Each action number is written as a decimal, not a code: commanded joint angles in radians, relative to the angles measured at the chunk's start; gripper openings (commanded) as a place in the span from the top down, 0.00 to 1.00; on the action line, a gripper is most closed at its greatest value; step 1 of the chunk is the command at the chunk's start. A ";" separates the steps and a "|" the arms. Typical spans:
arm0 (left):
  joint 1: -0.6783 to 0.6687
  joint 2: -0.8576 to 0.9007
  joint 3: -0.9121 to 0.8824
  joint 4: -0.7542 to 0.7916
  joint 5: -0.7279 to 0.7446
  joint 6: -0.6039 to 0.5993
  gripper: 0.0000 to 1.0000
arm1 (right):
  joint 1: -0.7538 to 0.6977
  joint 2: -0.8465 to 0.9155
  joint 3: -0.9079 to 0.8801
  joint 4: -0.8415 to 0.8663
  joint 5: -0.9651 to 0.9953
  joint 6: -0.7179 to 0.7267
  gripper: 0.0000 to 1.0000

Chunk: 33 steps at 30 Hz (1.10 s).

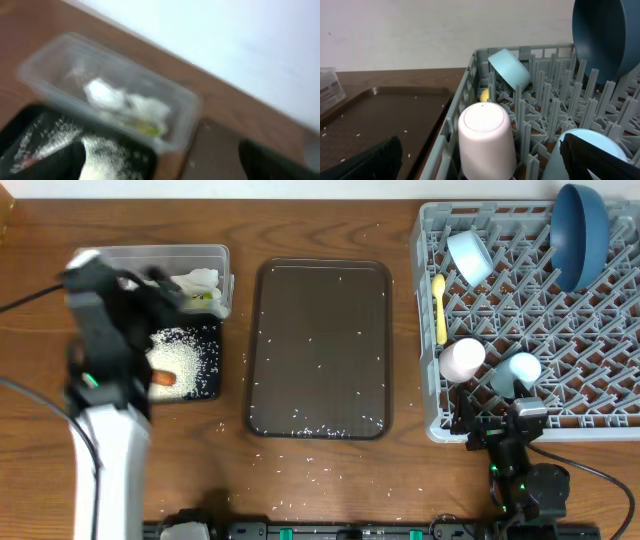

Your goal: Sort waste into correct bins and load items into the dishwasher rack

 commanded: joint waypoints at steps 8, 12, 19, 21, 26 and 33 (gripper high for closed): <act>-0.052 -0.595 -0.652 0.275 -0.011 0.199 0.00 | 0.008 -0.006 -0.001 -0.003 -0.007 0.012 0.01; -0.059 -0.784 -0.797 0.274 -0.012 0.200 0.00 | 0.008 -0.006 -0.001 -0.003 -0.007 0.012 0.01; -0.079 -0.995 -0.943 0.274 -0.011 0.200 0.00 | 0.008 -0.006 -0.001 -0.003 -0.007 0.012 0.01; -0.087 -1.017 -0.960 0.267 -0.012 0.200 0.00 | 0.008 -0.006 -0.001 -0.003 -0.007 0.012 0.01; -0.107 -1.051 -0.986 0.217 -0.015 0.203 0.00 | 0.008 -0.006 -0.001 -0.003 -0.007 0.012 0.01; -0.109 -1.107 -0.998 0.211 -0.011 0.203 0.00 | 0.008 -0.006 -0.001 -0.003 -0.007 0.012 0.01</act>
